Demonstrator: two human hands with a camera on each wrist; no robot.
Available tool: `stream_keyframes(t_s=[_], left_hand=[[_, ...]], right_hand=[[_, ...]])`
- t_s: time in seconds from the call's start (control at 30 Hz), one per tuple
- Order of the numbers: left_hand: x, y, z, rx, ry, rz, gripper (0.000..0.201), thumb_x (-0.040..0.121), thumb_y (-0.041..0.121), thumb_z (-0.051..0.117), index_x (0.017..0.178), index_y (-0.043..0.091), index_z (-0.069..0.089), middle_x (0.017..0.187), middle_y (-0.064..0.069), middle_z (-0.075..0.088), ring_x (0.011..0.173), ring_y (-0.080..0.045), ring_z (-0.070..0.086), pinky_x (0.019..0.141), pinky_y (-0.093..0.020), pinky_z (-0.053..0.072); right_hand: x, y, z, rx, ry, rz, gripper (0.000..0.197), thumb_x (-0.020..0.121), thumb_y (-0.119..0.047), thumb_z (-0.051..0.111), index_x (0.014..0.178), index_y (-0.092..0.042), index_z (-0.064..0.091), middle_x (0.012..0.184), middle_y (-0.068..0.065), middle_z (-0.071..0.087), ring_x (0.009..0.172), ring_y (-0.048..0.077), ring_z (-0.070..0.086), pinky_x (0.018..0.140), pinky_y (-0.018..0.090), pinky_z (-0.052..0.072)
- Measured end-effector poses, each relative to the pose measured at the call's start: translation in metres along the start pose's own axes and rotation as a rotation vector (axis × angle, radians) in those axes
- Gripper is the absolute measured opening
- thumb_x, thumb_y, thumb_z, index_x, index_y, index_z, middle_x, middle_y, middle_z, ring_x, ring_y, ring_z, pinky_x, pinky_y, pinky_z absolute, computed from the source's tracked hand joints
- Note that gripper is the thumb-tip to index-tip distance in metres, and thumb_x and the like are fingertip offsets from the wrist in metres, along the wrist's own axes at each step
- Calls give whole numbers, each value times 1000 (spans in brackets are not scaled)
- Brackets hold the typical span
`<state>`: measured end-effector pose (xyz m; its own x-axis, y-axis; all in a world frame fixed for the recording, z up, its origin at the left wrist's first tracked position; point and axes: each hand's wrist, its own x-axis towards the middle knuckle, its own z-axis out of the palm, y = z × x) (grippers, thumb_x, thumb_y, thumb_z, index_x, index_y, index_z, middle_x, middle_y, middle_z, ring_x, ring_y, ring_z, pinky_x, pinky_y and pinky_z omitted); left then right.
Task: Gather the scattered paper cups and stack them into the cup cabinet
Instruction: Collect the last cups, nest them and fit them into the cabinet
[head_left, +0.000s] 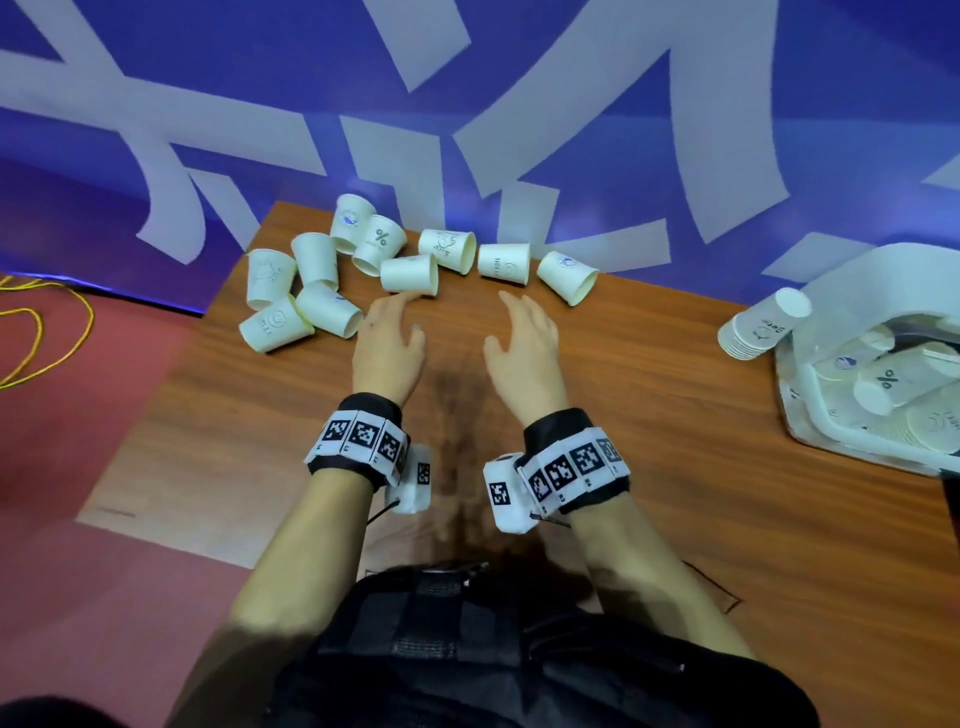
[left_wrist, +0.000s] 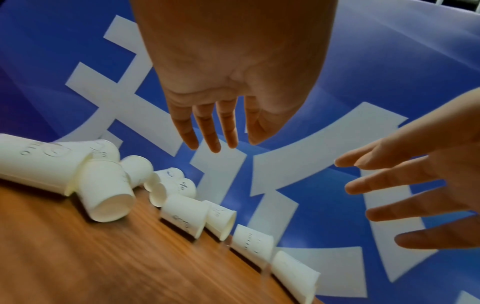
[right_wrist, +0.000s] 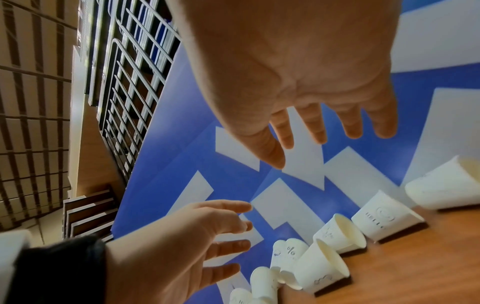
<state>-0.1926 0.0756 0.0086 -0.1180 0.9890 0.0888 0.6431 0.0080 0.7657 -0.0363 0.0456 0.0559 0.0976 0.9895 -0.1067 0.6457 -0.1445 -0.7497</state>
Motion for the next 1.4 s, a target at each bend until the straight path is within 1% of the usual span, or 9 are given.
stream_keyframes(t_s=[0.2, 0.4, 0.63, 0.77, 0.9, 1.03, 1.1, 1.27, 1.4], left_hand=[[28, -63, -39, -11, 53, -125, 39, 89, 9, 50, 127, 15, 55, 126, -10, 56, 116, -27, 49, 100, -42, 40], [54, -123, -63, 47, 84, -286, 46, 85, 5, 51, 131, 11, 53, 127, -15, 56, 121, -34, 44, 102, -43, 37], [71, -174, -70, 87, 149, -390, 53, 79, 1, 53, 131, 9, 50, 131, -16, 49, 122, -35, 38, 97, -24, 24], [85, -192, -73, 69, 173, -423, 51, 79, 4, 56, 130, 10, 49, 134, -14, 46, 125, -33, 36, 93, -18, 19], [93, -214, -77, 60, 78, -435, 59, 76, 11, 66, 132, 15, 47, 132, -11, 50, 124, -31, 39, 103, -30, 25], [93, -225, -77, 39, -39, -507, 65, 74, 11, 73, 133, 17, 46, 128, -10, 53, 120, -31, 42, 103, -40, 34], [91, -227, -74, 61, -56, -524, 69, 74, 14, 76, 135, 13, 45, 129, -15, 52, 121, -33, 42, 103, -42, 34], [78, -219, -66, -19, -89, -523, 70, 72, 14, 80, 134, 16, 49, 124, -14, 47, 117, -29, 47, 102, -32, 36], [71, -205, -65, -118, -89, -454, 65, 65, 27, 82, 124, 27, 55, 118, -2, 49, 110, -24, 54, 99, -47, 44]], right_hand=[[34, -41, 65, -81, -147, -36, 53, 95, -13, 46, 146, -18, 32, 156, 7, 23, 144, 25, 13, 117, 45, 20], [81, -57, 129, -221, -299, -100, 56, 93, -13, 47, 146, -16, 32, 152, 7, 30, 139, 28, 24, 115, 41, 24], [129, -53, 183, -387, -463, -108, 54, 94, -19, 48, 145, -16, 31, 147, 10, 34, 133, 33, 31, 107, 46, 31], [148, -53, 211, -358, -503, -92, 65, 92, -27, 54, 149, -19, 23, 146, 12, 34, 132, 35, 33, 105, 49, 33], [163, -55, 233, -341, -558, -89, 75, 91, -32, 58, 151, -22, 15, 146, 13, 32, 130, 38, 35, 104, 50, 35], [166, -51, 246, -373, -556, -73, 77, 89, -27, 58, 152, -22, 13, 140, 14, 37, 125, 37, 39, 101, 47, 35], [163, -46, 249, -356, -522, -56, 75, 89, -23, 57, 151, -22, 16, 134, 15, 40, 121, 38, 43, 98, 47, 36], [151, -30, 240, -267, -465, 0, 77, 81, -18, 62, 148, -19, 23, 128, 16, 42, 116, 39, 45, 98, 47, 39], [133, -16, 212, -74, -342, 104, 72, 78, -22, 67, 143, -16, 35, 128, 15, 43, 118, 34, 43, 99, 39, 38]])
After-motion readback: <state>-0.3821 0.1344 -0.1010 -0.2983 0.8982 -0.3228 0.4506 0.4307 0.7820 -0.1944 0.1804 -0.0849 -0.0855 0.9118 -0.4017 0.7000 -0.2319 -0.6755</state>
